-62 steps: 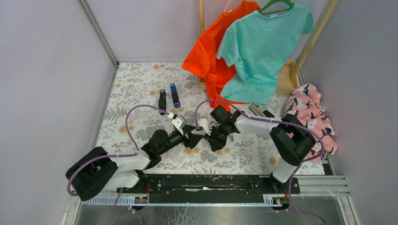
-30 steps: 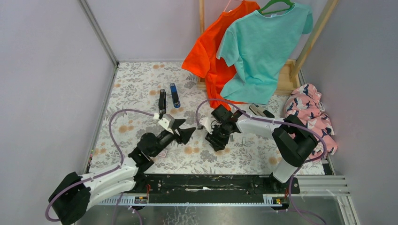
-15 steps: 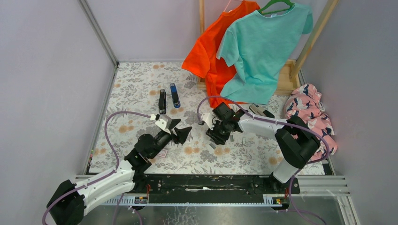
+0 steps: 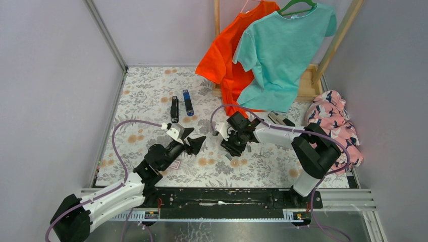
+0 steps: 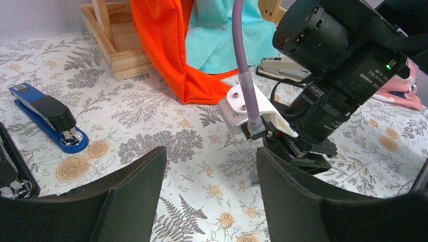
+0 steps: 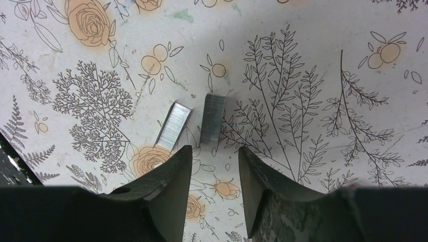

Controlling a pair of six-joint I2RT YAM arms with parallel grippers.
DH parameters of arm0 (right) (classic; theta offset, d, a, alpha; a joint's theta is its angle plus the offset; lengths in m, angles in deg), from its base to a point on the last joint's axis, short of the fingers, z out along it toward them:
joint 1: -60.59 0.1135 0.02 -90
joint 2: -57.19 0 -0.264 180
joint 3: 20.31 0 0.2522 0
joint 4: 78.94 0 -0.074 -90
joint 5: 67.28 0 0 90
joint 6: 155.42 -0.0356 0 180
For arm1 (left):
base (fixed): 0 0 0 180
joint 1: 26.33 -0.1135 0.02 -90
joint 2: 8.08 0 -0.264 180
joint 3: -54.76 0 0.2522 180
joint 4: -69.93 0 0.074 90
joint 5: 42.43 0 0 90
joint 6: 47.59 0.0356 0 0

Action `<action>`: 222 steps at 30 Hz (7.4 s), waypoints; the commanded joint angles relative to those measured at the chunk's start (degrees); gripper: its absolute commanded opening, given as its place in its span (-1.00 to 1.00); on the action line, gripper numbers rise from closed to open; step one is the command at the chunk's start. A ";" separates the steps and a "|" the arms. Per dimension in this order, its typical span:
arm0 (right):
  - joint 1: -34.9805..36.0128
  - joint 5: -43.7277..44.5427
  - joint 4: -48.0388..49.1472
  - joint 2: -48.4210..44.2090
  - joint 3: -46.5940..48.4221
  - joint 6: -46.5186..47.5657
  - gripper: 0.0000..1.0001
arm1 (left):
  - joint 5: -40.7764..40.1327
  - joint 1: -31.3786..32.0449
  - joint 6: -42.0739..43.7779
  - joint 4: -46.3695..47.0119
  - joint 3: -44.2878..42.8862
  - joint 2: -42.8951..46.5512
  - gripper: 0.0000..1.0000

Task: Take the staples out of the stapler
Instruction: Pick up the staple from the center of the board, then place the staple in the staple box.

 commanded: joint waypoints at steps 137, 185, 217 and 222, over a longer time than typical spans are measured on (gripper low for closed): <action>-23.49 3.32 2.43 -1.52 3.47 -0.95 -0.56 | 12.73 1.01 -3.21 30.30 -0.03 -23.04 0.49; -29.70 -11.66 2.85 -4.75 1.30 -3.88 -0.57 | 3.12 10.67 11.13 29.59 -39.71 -82.95 0.53; -29.71 -10.37 2.61 -5.74 1.98 -4.20 -0.57 | 9.38 7.87 5.82 9.61 -44.75 -74.80 0.49; -29.72 -10.25 2.47 -5.55 2.02 -4.26 -0.57 | 7.39 8.91 4.89 9.95 -45.85 -76.25 0.41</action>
